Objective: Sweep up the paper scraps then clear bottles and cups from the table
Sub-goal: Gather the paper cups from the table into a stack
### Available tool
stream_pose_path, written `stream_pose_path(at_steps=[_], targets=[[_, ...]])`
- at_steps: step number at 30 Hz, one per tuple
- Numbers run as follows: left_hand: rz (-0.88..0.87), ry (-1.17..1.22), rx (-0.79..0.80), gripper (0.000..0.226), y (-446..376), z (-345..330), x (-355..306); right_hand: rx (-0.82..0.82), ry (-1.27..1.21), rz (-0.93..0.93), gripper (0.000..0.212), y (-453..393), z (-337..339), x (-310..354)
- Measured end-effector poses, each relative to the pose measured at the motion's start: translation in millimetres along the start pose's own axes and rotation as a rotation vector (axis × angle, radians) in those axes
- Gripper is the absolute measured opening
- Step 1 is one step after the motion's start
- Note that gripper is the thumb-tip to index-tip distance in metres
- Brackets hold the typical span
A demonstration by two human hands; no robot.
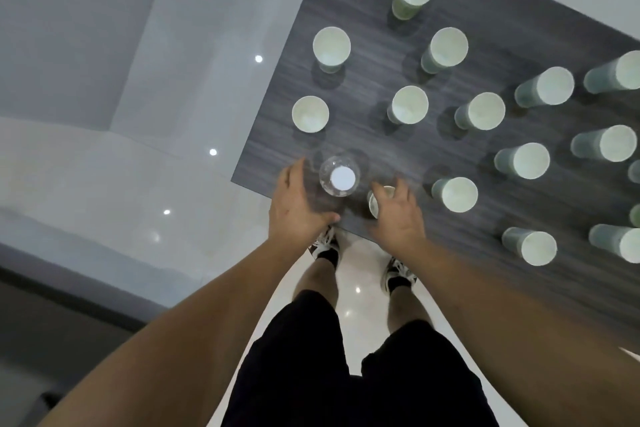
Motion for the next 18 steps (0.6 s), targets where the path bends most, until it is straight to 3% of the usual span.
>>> stream_pose_path(at_steps=[4, 10, 18], targets=[[0.012, -0.023, -0.057, 0.099, -6, 16, 11, -0.110, -0.123, -0.068, 0.056, -2, 16, 2], [-0.011, -0.001, -0.192, 0.076, -33, 56, 0, -0.352, -0.327, -0.031, 0.061, -26, 83, 34], [-0.134, -0.094, -0.130, 0.077, -89, 66, -25, -0.584, -0.382, -0.114, 0.067, -43, 119, 31]])
Point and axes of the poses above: each hand's wrist, its own y-axis away from the middle knuckle, its own z-axis out of the back of the hand, x = y × z, the point moved 2 cm from there along -y, towards the middle knuckle, and after that the axes turned 2 degrees about z, right-handed, at the moved point
